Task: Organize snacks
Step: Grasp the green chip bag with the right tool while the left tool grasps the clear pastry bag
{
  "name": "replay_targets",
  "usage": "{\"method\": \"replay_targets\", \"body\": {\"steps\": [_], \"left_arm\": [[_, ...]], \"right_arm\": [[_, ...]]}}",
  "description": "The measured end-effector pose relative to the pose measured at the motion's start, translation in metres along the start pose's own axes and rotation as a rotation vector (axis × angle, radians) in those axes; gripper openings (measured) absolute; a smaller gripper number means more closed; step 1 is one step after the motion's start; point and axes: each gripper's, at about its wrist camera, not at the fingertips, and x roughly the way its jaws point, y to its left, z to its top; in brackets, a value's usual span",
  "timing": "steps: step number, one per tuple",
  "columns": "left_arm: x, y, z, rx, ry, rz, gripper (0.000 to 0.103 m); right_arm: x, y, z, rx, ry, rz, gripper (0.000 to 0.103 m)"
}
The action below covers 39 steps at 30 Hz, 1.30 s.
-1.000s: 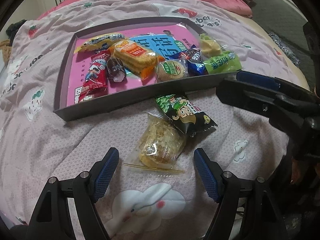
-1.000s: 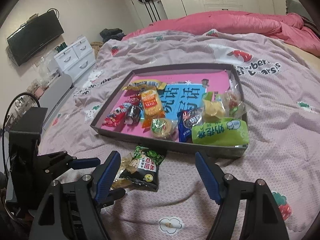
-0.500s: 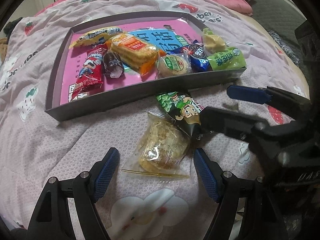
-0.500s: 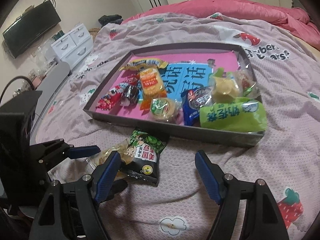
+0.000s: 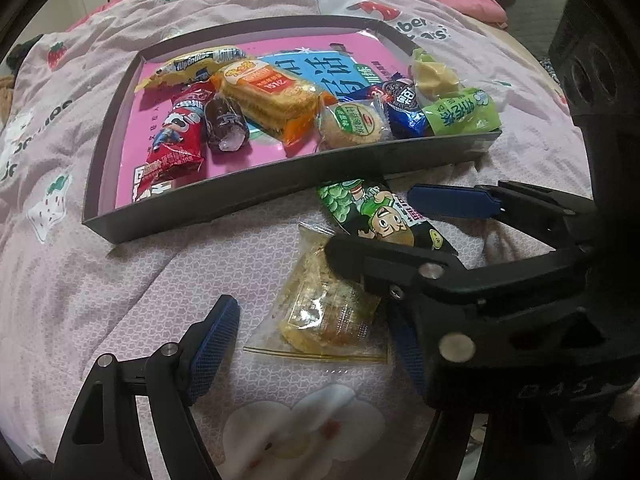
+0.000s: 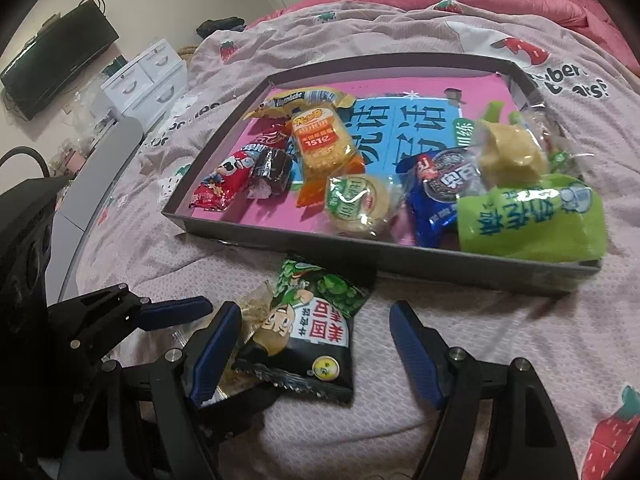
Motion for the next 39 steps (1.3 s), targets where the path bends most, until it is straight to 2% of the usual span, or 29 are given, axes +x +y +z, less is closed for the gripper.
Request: {"method": "replay_targets", "body": {"steps": [5, 6, 10, 15, 19, 27, 34, 39], "left_arm": [[0.001, 0.0, 0.0, -0.005, 0.0, -0.001, 0.078], [0.002, 0.0, 0.001, -0.006, 0.001, -0.001, 0.077], [0.003, 0.0, 0.0, -0.003, 0.003, -0.001, 0.076], [0.002, -0.001, 0.0, 0.001, 0.0, -0.002, 0.075], [0.002, -0.003, -0.001, 0.009, 0.0, -0.003, 0.072], [0.005, -0.009, 0.001, 0.035, -0.008, 0.007, 0.068], [0.01, -0.01, 0.003, 0.036, -0.015, 0.02, 0.058], [0.009, -0.011, 0.004, 0.03, -0.03, 0.031, 0.056]], "right_arm": [[0.003, 0.001, 0.003, -0.003, -0.006, 0.018, 0.06], [0.004, 0.002, 0.002, -0.013, -0.005, 0.021, 0.06], [0.005, 0.002, 0.001, -0.048, 0.006, -0.008, 0.05], [0.002, -0.004, -0.002, -0.12, 0.036, -0.12, 0.047], [0.0, -0.002, -0.008, -0.176, 0.046, -0.164, 0.044], [-0.002, -0.008, -0.012, -0.206, 0.074, -0.197, 0.044], [0.002, -0.003, -0.019, -0.288, 0.085, -0.249, 0.044], [-0.003, 0.0, -0.02, -0.316, 0.064, -0.269, 0.042]]}}
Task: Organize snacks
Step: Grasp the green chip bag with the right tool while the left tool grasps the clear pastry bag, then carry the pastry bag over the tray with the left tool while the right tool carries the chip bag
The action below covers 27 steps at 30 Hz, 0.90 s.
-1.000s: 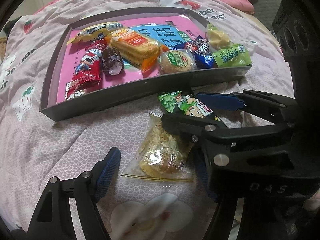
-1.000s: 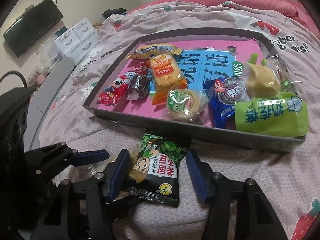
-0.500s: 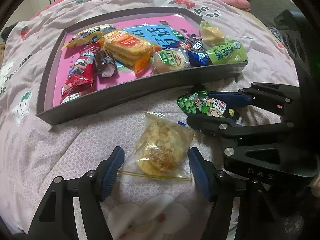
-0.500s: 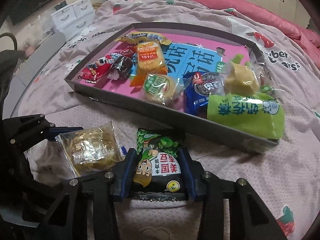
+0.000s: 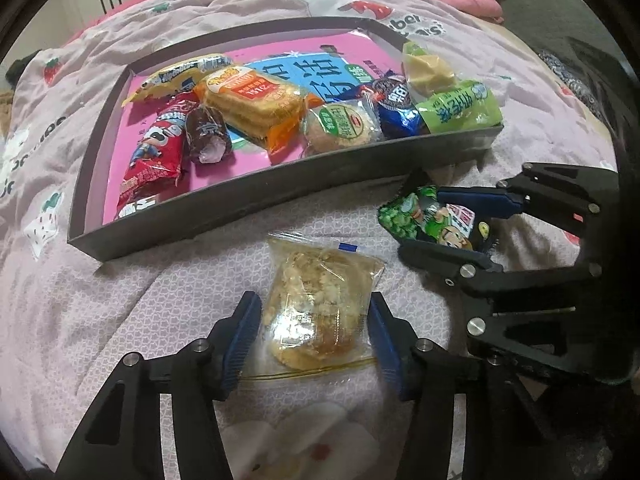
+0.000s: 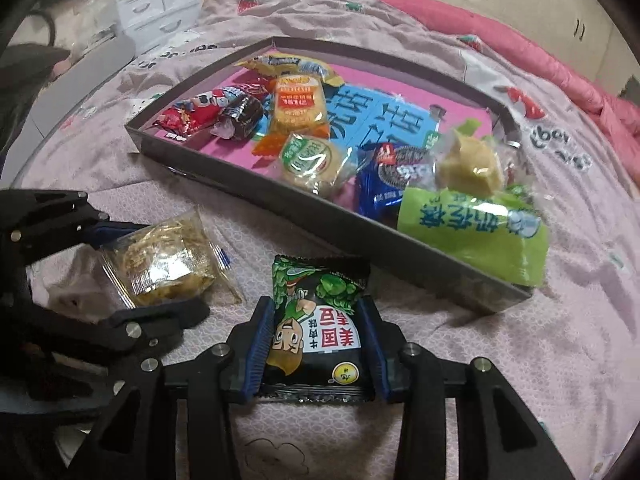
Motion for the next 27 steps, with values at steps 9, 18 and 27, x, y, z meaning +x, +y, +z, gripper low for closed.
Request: {"method": "replay_targets", "body": {"steps": [9, 18, 27], "left_arm": [[-0.006, 0.004, 0.002, -0.023, -0.021, -0.018, 0.051], [-0.018, 0.007, 0.0, -0.049, -0.047, -0.054, 0.047], [-0.037, 0.009, 0.0, -0.068, -0.088, -0.067, 0.045]], "right_arm": [[-0.012, -0.009, -0.001, 0.07, -0.021, 0.074, 0.042], [-0.028, -0.015, -0.002, 0.131, -0.059, 0.133, 0.042], [-0.042, -0.024, -0.003, 0.196, -0.1, 0.19, 0.042]]}}
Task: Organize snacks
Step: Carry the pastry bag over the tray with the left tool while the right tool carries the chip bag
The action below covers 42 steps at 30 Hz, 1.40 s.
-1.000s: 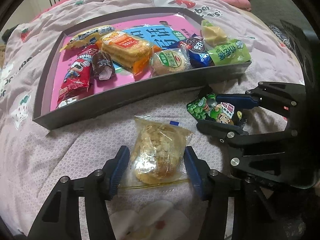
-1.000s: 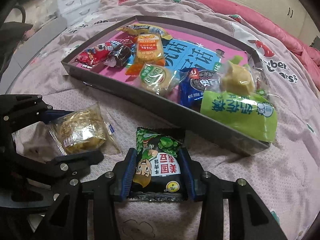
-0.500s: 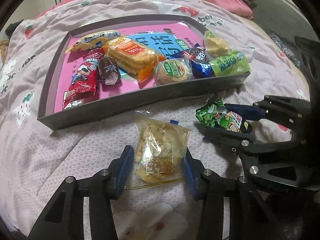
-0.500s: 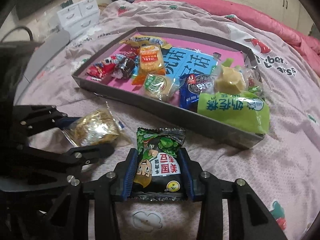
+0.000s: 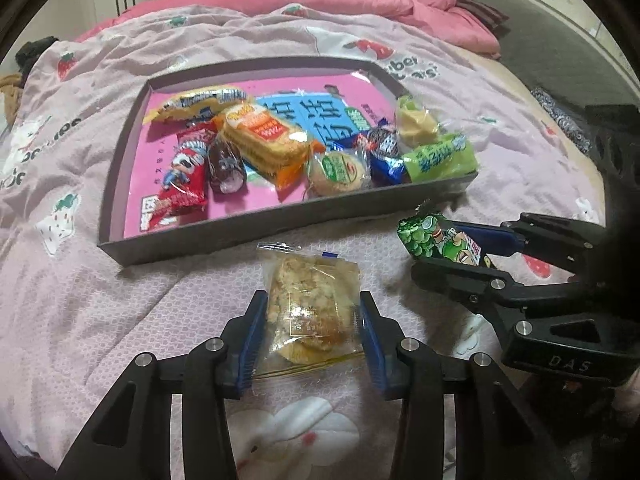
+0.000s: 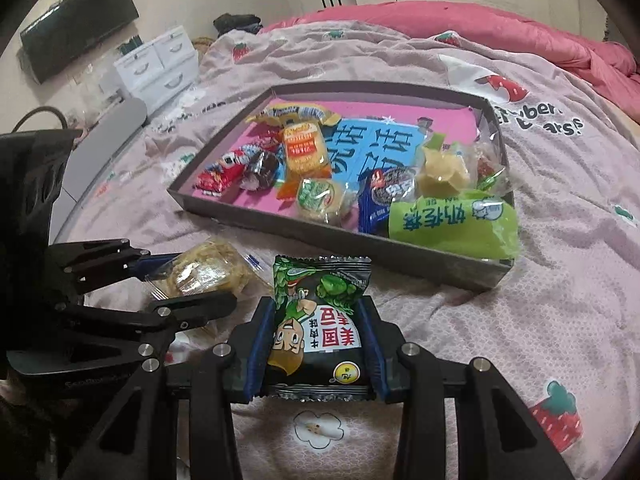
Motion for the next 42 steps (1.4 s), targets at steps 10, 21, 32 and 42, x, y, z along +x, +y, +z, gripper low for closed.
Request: {"method": "replay_targets", "body": {"steps": [10, 21, 32, 42], "left_arm": [[-0.017, 0.0, 0.003, -0.018, -0.043, -0.022, 0.045], [-0.044, 0.007, 0.012, -0.05, -0.132, -0.023, 0.045], [-0.059, 0.013, 0.016, -0.08, -0.185, 0.009, 0.045], [-0.069, 0.009, 0.021, -0.071, -0.227, 0.068, 0.045]], "right_arm": [[-0.006, 0.001, 0.002, 0.02, -0.022, 0.038, 0.042], [-0.021, 0.004, 0.009, 0.012, -0.098, 0.076, 0.042], [-0.033, 0.003, 0.013, 0.012, -0.151, 0.091, 0.042], [-0.042, 0.004, 0.019, 0.004, -0.199, 0.117, 0.042]]}}
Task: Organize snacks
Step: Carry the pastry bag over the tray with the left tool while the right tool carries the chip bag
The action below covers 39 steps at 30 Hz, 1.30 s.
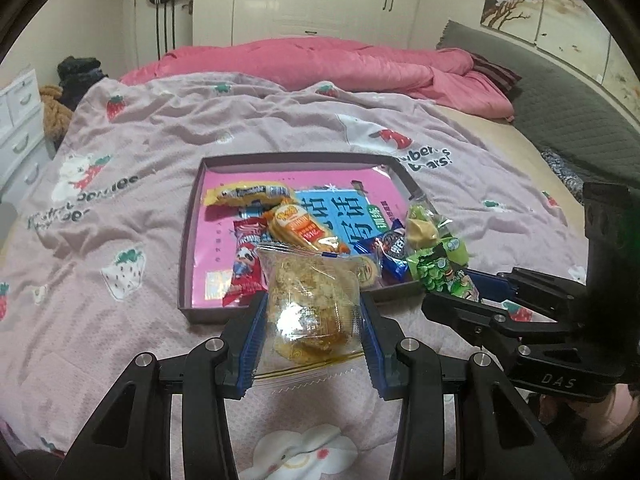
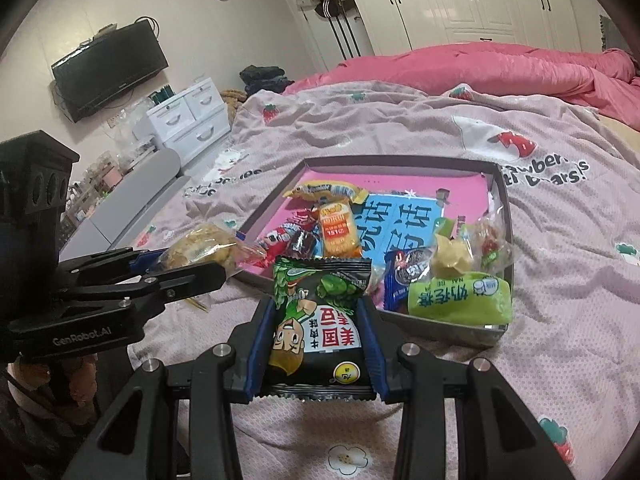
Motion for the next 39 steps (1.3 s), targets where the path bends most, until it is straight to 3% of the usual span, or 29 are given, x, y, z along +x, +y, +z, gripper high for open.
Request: {"method": "replay_targets", "body": {"steps": [18, 24, 31, 39], "left_arm": [[-0.003, 0.003, 0.014, 0.003, -0.04, 0.035, 0.045], [-0.005, 0.016, 0.024, -0.039, -0.068, 0.05, 0.045], [0.008, 0.024, 0.035, -0.071, -0.081, 0.068, 0.045], [0.031, 0.016, 0.036, -0.028, -0.067, 0.084, 0.045]], "right_arm": [[-0.016, -0.006, 0.01, 0.028, -0.096, -0.01, 0.042], [-0.023, -0.012, 0.014, 0.037, -0.137, -0.032, 0.042], [-0.021, -0.02, 0.023, 0.055, -0.162, -0.064, 0.042], [-0.011, -0.022, 0.03, 0.046, -0.162, -0.089, 0.042]]}}
